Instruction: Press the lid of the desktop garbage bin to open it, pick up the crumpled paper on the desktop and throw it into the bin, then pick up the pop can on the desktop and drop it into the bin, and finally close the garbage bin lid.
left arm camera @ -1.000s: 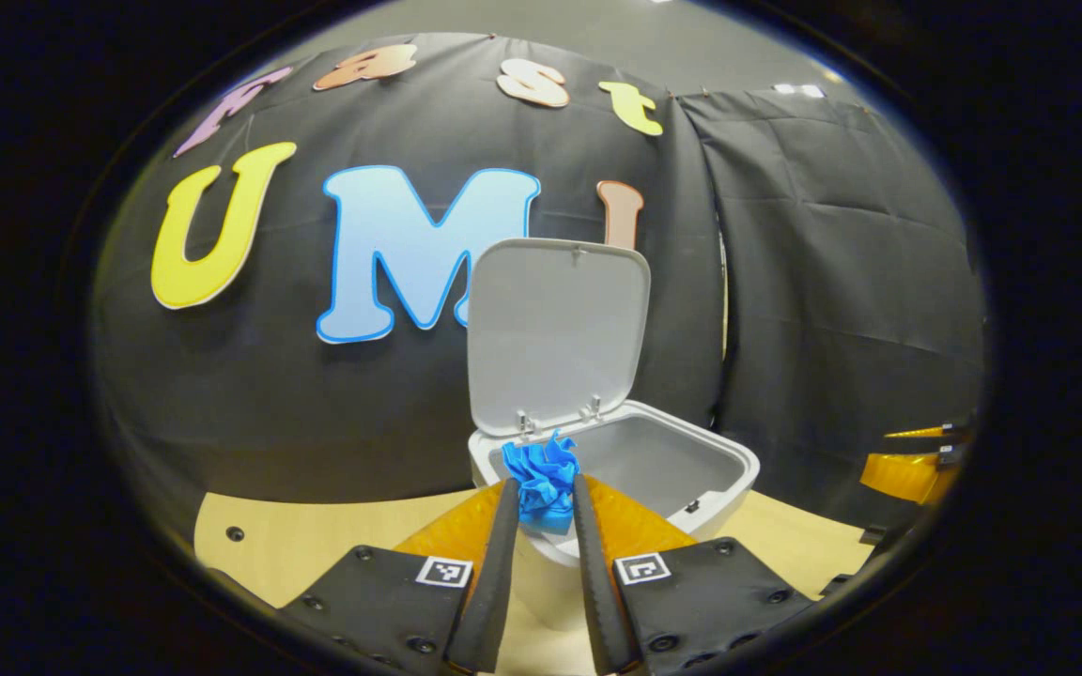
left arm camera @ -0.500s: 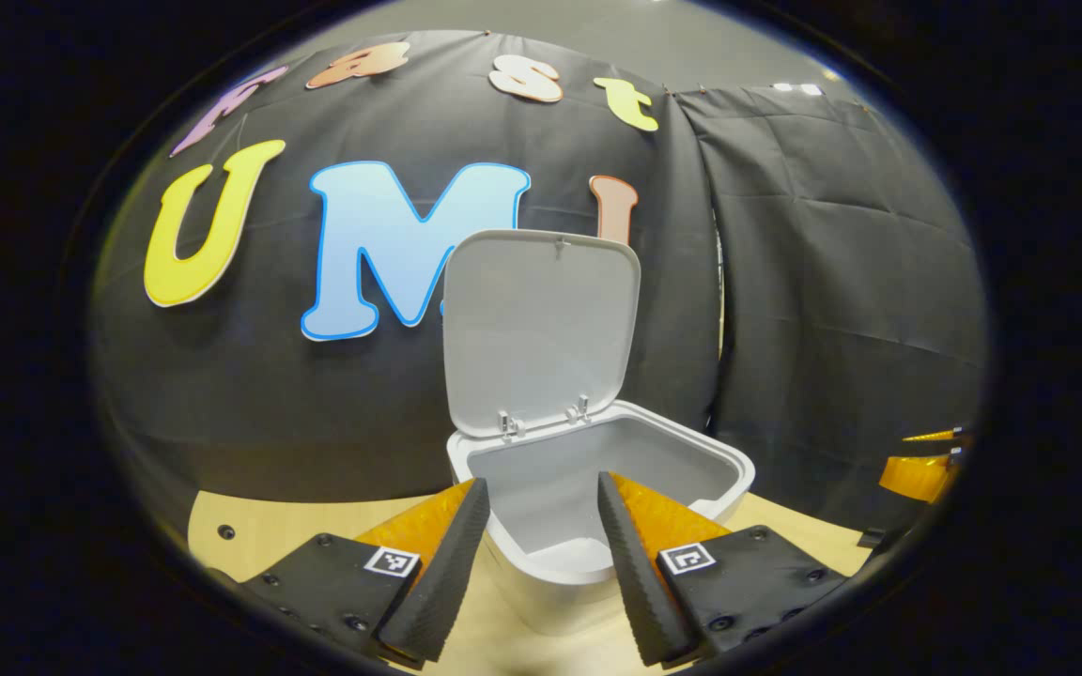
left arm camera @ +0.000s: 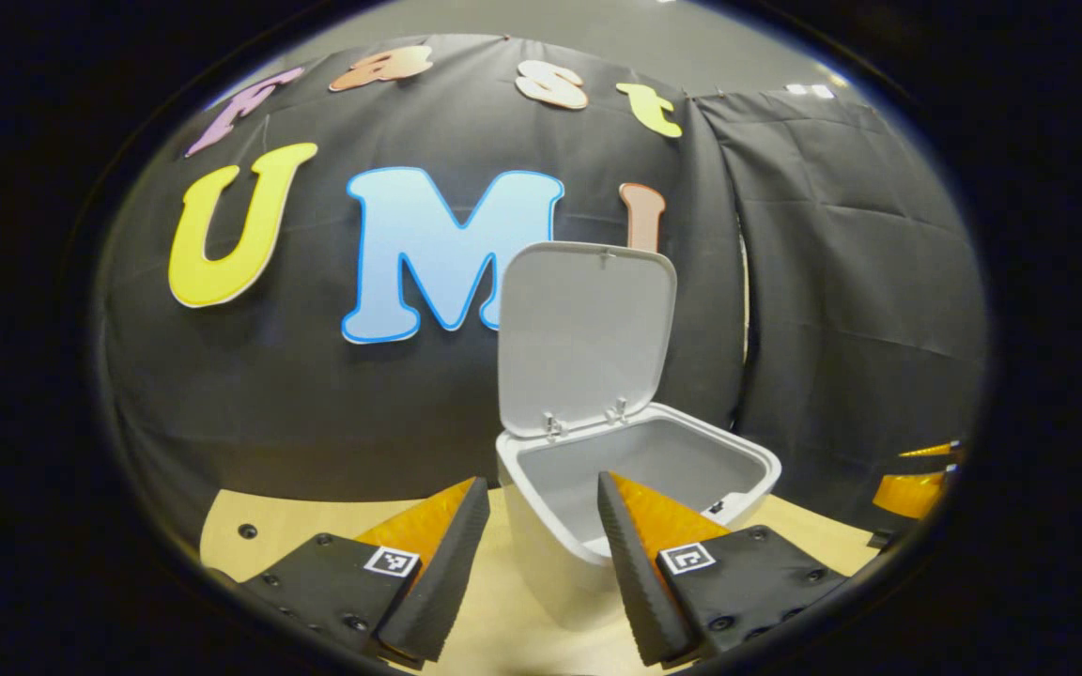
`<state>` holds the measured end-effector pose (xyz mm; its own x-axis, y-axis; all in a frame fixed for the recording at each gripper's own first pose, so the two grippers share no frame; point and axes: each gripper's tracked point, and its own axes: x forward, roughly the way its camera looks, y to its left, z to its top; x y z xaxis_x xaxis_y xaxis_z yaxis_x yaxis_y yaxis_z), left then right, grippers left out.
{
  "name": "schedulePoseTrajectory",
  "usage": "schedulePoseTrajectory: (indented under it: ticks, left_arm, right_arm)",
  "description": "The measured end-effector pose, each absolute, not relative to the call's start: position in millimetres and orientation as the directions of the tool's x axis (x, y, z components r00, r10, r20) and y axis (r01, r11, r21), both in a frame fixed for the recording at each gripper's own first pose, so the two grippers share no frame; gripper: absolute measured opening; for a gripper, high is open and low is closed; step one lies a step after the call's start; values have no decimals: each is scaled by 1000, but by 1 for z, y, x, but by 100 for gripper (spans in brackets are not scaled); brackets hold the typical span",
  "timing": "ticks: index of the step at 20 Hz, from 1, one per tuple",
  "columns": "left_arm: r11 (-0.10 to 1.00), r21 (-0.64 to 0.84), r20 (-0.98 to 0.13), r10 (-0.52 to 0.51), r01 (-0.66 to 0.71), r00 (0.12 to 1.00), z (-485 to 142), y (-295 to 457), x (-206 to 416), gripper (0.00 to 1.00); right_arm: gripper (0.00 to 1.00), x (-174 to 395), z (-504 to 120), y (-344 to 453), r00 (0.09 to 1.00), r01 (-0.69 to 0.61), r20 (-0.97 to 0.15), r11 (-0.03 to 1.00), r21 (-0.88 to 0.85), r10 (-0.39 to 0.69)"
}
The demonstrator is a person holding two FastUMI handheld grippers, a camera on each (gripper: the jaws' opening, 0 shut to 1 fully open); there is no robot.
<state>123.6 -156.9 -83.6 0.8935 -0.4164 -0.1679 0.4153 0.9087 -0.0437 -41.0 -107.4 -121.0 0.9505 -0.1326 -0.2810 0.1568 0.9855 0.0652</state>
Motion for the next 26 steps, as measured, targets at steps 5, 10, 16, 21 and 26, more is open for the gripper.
schedulePoseTrajectory:
  ticks: [5,10,16,21,26]
  left_arm:
    - [940,-41,-164,-341,339,925,-80,-114,120,78]
    - [966,-52,-163,-260,255,952,-78,-68,114,78]
    - [983,-49,-159,-182,176,970,-74,-25,104,78]
    - [992,-41,-156,-121,116,980,-71,10,98,78]
    - [997,-42,-159,-66,60,985,-72,44,90,77]
  right_arm:
    - [70,-31,-131,-57,953,22,-304,998,62,-2]
    - [70,-25,-146,-7,935,-115,-333,992,54,126]
    - [70,-21,-166,34,897,-233,-377,972,40,230]
    - [74,-19,-183,62,860,-308,-418,951,29,292]
    - [78,-18,-202,85,821,-368,-461,930,24,337]
